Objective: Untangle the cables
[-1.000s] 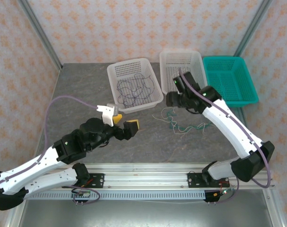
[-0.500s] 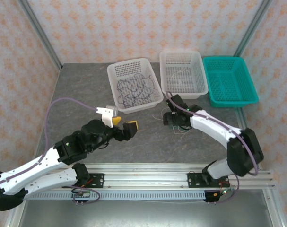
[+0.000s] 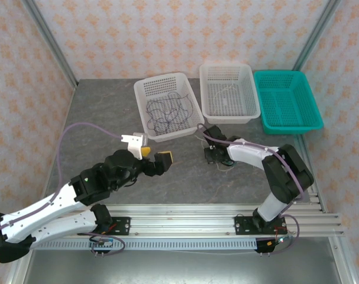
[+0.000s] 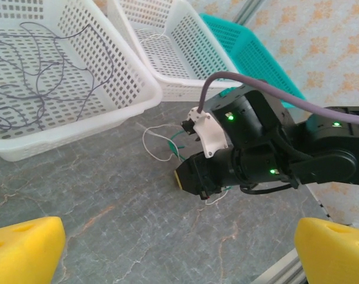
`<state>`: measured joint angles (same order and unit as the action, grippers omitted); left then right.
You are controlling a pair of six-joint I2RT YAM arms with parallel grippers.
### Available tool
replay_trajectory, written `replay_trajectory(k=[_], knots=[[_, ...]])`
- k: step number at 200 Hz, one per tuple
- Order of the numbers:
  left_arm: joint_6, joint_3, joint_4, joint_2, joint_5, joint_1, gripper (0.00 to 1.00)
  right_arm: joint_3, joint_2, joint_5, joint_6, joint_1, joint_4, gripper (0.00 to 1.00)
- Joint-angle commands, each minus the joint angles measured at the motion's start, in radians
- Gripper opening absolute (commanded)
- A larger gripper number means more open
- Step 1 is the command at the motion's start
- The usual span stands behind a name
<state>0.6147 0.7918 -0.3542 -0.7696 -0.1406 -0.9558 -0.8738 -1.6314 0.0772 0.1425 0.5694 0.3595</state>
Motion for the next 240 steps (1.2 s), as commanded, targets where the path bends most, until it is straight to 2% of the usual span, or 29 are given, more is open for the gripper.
replay_trajectory(k=[1, 5, 19, 52, 76, 93, 111, 124, 157, 179, 203, 220, 234, 240], knots=[[0.109, 0.019, -0.087, -0.028, -0.124, -0.004, 1.00, 0.044, 0.050, 0.038, 0.008, -0.001, -0.035, 0.03], [0.147, 0.025, -0.114, -0.035, -0.147, -0.003, 1.00, 0.055, 0.067, 0.042, 0.008, -0.002, -0.038, 0.00], [0.236, 0.030, -0.165, -0.051, -0.194, -0.004, 1.00, 0.093, 0.141, 0.069, -0.006, -0.001, -0.056, 0.00], [0.337, 0.003, -0.121, -0.057, -0.163, 0.000, 1.00, 0.213, 0.391, 0.151, -0.048, 0.002, -0.134, 0.00], [0.386, 0.003, -0.063, -0.078, -0.095, 0.016, 0.99, 0.255, 0.564, 0.165, -0.075, 0.007, -0.160, 0.00], [0.411, 0.021, -0.010, -0.116, 0.012, 0.054, 0.99, 0.246, 0.632, 0.194, -0.111, 0.011, -0.147, 0.00], [0.423, 0.043, 0.082, -0.170, 0.148, 0.093, 0.99, 0.230, 0.662, 0.236, -0.142, 0.020, -0.145, 0.00], [0.418, 0.073, 0.134, -0.213, 0.208, 0.106, 0.98, 0.214, 0.652, 0.261, -0.155, 0.030, -0.140, 0.00], [0.365, 0.117, 0.288, -0.307, 0.248, 0.110, 0.96, 0.175, 0.577, 0.344, -0.143, 0.060, -0.146, 0.00], [0.389, 0.111, 0.348, -0.391, 0.283, 0.153, 0.93, 0.158, 0.544, 0.380, -0.135, 0.061, -0.161, 0.00], [0.433, 0.094, 0.381, -0.457, 0.265, 0.173, 0.87, 0.148, 0.559, 0.390, -0.125, 0.061, -0.167, 0.00], [0.442, 0.092, 0.451, -0.489, 0.291, 0.175, 0.71, 0.153, 0.573, 0.392, -0.108, 0.062, -0.176, 0.00], [0.442, 0.116, 0.436, -0.511, 0.297, 0.175, 0.60, 0.154, 0.577, 0.392, -0.094, 0.062, -0.177, 0.00], [0.442, 0.123, 0.420, -0.517, 0.295, 0.174, 0.53, 0.156, 0.579, 0.392, -0.086, 0.062, -0.181, 0.00]])
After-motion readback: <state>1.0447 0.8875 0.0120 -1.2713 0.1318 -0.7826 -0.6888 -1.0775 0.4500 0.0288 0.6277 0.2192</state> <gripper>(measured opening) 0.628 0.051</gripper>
